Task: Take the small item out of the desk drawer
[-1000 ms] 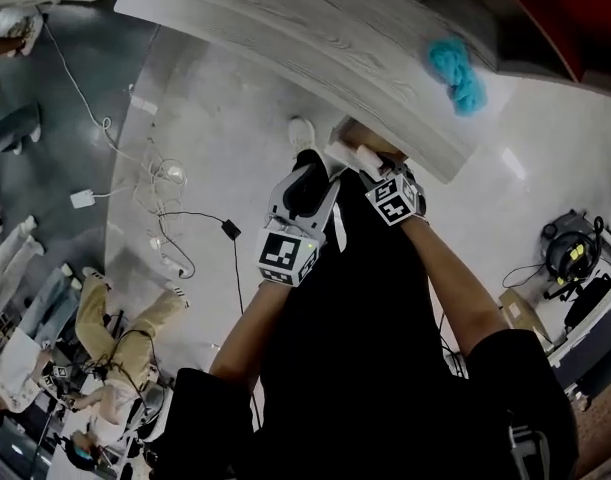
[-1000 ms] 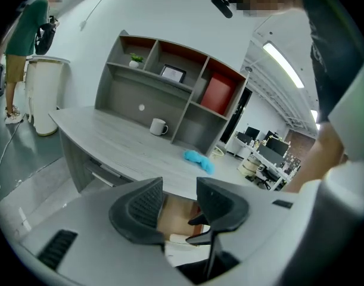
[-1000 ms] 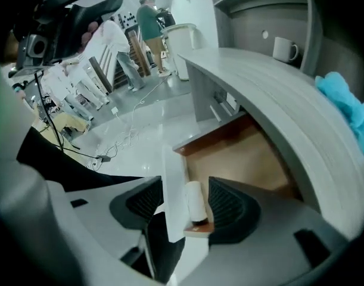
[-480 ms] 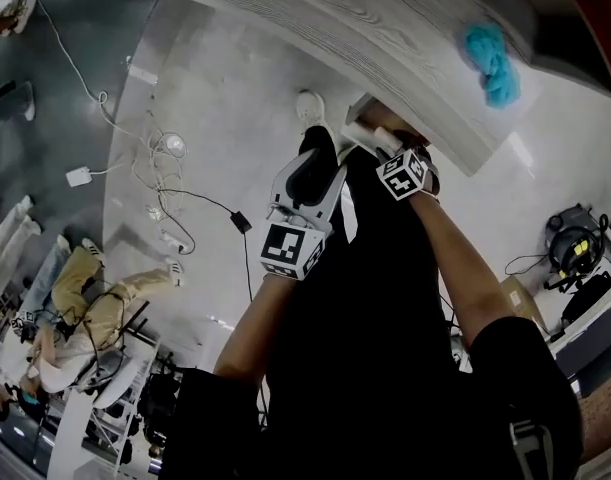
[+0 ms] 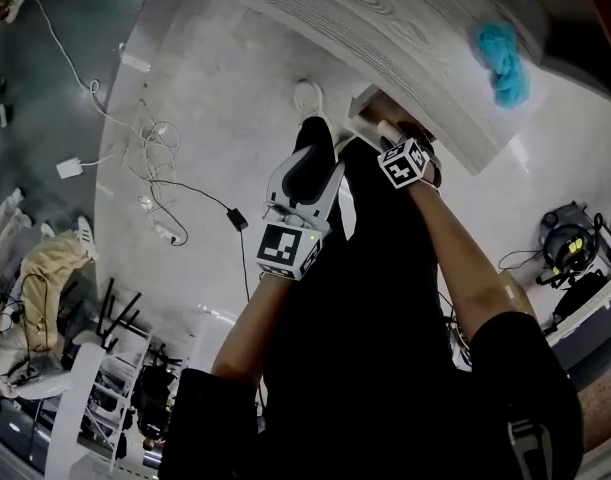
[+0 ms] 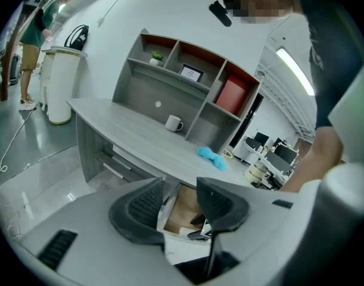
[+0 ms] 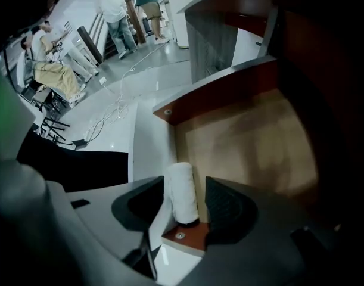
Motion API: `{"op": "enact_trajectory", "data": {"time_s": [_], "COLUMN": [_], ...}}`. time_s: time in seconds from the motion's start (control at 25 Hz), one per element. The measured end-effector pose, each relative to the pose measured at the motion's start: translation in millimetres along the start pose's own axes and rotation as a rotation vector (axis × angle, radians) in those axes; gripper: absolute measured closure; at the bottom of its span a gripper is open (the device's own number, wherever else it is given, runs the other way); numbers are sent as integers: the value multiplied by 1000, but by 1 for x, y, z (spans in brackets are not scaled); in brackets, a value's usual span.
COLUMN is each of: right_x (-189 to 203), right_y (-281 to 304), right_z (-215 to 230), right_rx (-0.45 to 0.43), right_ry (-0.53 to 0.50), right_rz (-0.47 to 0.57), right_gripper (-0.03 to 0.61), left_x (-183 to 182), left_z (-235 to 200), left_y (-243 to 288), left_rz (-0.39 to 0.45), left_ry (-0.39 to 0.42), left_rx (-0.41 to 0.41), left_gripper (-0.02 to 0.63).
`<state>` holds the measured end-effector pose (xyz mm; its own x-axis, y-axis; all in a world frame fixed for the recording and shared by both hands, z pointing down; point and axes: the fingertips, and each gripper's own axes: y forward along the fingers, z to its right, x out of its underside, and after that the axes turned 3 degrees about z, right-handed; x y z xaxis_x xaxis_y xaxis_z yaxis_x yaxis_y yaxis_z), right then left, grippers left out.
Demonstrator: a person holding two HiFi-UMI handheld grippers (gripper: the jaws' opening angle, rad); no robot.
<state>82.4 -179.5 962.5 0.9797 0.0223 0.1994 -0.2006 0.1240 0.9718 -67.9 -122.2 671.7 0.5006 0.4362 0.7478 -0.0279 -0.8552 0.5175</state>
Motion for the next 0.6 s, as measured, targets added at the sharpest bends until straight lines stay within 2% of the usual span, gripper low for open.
{"op": "enact_trajectory", "data": {"time_s": [0.32, 0.6], "right_x": [-3, -6], "right_y": [9, 17], "right_z": [3, 1], "right_rx": [51, 58], "right_ry": [-57, -85], "right_rz": [-27, -67], "right_gripper": [403, 439], "left_x": [-6, -3], "left_z": [-4, -12], "left_y": [-2, -8], "left_rz": [23, 22], "left_ry": [-32, -38], "left_rx": [6, 6], "left_gripper": [457, 457]}}
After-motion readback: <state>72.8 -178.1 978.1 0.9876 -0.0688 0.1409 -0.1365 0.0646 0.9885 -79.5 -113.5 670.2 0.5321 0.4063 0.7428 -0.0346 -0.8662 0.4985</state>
